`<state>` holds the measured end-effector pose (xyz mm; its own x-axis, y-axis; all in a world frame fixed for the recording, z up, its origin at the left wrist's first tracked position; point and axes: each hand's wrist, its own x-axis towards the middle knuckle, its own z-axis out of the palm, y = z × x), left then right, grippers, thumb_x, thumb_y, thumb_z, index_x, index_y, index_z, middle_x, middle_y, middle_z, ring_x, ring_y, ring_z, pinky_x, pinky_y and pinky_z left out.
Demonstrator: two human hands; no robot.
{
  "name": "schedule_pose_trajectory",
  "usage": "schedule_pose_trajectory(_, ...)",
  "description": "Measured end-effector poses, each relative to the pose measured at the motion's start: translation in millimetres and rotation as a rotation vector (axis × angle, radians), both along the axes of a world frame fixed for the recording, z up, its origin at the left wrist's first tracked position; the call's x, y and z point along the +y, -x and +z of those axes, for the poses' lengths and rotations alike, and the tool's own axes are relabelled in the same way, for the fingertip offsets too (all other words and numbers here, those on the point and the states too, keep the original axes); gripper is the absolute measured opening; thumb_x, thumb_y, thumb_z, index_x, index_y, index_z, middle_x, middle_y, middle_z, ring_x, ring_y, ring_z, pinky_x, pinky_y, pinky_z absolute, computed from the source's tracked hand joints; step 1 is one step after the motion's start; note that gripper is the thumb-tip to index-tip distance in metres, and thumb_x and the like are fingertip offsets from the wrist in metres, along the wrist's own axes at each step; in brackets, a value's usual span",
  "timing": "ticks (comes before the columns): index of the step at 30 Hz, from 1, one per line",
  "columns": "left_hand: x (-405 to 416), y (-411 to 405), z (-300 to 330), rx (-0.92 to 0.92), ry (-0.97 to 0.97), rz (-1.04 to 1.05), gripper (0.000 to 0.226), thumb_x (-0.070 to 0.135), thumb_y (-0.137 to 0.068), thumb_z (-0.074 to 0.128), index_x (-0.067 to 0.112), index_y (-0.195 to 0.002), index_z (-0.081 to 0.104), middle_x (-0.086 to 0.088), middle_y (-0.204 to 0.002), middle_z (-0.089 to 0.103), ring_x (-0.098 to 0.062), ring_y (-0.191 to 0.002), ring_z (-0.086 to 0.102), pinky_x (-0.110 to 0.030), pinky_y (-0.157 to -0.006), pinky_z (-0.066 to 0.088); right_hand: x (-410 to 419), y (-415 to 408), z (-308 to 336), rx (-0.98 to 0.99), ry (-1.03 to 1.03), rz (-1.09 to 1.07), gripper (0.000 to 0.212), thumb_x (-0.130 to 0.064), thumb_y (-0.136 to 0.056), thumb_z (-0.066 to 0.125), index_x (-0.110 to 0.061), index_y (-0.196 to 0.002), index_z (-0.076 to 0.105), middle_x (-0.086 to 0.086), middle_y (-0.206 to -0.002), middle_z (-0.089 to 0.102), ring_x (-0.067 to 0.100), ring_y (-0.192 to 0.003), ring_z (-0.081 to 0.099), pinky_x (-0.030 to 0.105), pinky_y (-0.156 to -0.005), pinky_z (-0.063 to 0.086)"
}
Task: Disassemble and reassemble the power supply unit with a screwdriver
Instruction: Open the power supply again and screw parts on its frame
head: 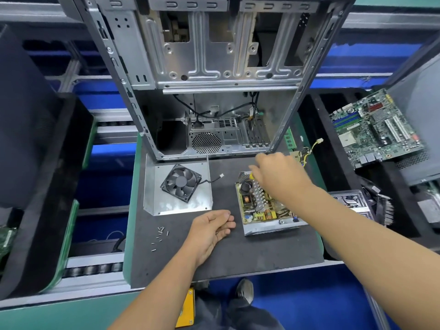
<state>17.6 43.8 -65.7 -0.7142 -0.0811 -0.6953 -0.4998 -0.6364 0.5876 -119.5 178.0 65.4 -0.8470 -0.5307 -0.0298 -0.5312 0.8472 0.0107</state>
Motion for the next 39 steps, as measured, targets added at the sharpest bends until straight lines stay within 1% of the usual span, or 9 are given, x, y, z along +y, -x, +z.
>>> schedule_pose_trajectory(2,1,0,1,-0.006,-0.006,-0.01,0.009,0.005,-0.092,0.066,0.001,-0.098,0.072,-0.013,-0.089,0.076,-0.013,-0.07,0.072,-0.021,-0.062,0.056,27,1,0,-0.08,0.298,-0.118,0.021,-0.038,-0.093,0.055,-0.024,-0.082,0.065,0.001,-0.072,0.065,0.021,-0.072,0.061,0.031,-0.062,0.046)
schedule_pose_trajectory(4,3,2,5,0.006,-0.034,0.006,0.009,0.006,-0.09,0.068,0.004,-0.089,0.076,-0.014,-0.089,0.076,-0.012,-0.067,0.07,-0.021,-0.061,0.056,57,0,-5,-0.152,0.594,-0.289,0.026,-0.038,-0.087,0.06,-0.03,-0.062,0.058,-0.013,-0.061,0.059,0.004,-0.063,0.054,0.017,-0.062,0.041)
schedule_pose_trajectory(7,8,10,17,0.055,-0.098,0.042,0.007,0.013,-0.081,0.074,0.009,-0.081,0.08,-0.014,-0.088,0.075,-0.011,-0.064,0.067,-0.021,-0.058,0.055,98,-7,-26,-0.343,0.806,-0.536,0.029,-0.032,-0.086,0.061,-0.017,-0.061,0.057,-0.008,-0.051,0.05,0.006,-0.049,0.038,0.026,-0.055,0.035)
schedule_pose_trajectory(9,12,17,26,0.092,-0.123,0.059,0.009,0.015,-0.076,0.073,0.01,-0.08,0.08,-0.012,-0.087,0.074,-0.009,-0.065,0.066,-0.02,-0.058,0.054,115,-14,-43,-0.443,0.875,-0.611,0.033,-0.032,-0.086,0.061,-0.011,-0.062,0.052,-0.005,-0.049,0.047,0.011,-0.048,0.037,0.025,-0.054,0.032)
schedule_pose_trajectory(13,24,25,38,0.117,-0.136,0.067,0.018,0.012,-0.073,0.073,0.005,-0.09,0.076,-0.012,-0.086,0.073,-0.011,-0.067,0.067,-0.02,-0.059,0.055,119,-27,-59,-0.502,0.948,-0.582,0.045,-0.047,-0.078,0.057,-0.008,-0.06,0.045,0.0,-0.05,0.044,0.011,-0.046,0.035,0.014,-0.045,0.032)
schedule_pose_trajectory(17,29,27,40,0.137,-0.147,0.073,0.015,0.007,-0.075,0.07,0.008,-0.086,0.081,-0.01,-0.084,0.073,-0.012,-0.069,0.068,-0.02,-0.063,0.056,116,-30,-69,-0.512,0.982,-0.587,0.04,-0.04,-0.084,0.059,-0.013,-0.058,0.044,-0.003,-0.05,0.042,0.013,-0.049,0.034,0.026,-0.054,0.031)
schedule_pose_trajectory(23,32,29,39,0.152,-0.125,0.093,0.015,0.008,-0.076,0.069,0.01,-0.086,0.081,-0.011,-0.083,0.074,-0.014,-0.074,0.071,-0.022,-0.069,0.058,116,-33,-71,-0.537,1.018,-0.593,0.04,-0.046,-0.078,0.057,-0.013,-0.059,0.045,-0.005,-0.05,0.042,0.01,-0.046,0.034,0.023,-0.053,0.029)
schedule_pose_trajectory(29,31,31,38,0.144,-0.105,0.084,0.015,0.007,-0.075,0.07,0.01,-0.083,0.081,-0.011,-0.079,0.074,-0.015,-0.074,0.072,-0.021,-0.069,0.058,116,-33,-72,-0.555,1.008,-0.564,0.039,-0.035,-0.089,0.06,-0.018,-0.057,0.046,-0.004,-0.05,0.042,0.01,-0.046,0.034,0.024,-0.052,0.029)
schedule_pose_trajectory(39,28,30,35,0.136,-0.119,0.094,0.016,0.005,-0.073,0.07,0.008,-0.083,0.081,-0.014,-0.084,0.075,-0.017,-0.079,0.074,-0.021,-0.07,0.058,114,-32,-71,-0.559,0.999,-0.555,0.041,-0.032,-0.091,0.06,-0.022,-0.054,0.047,-0.007,-0.049,0.042,0.009,-0.045,0.034,0.027,-0.055,0.032)
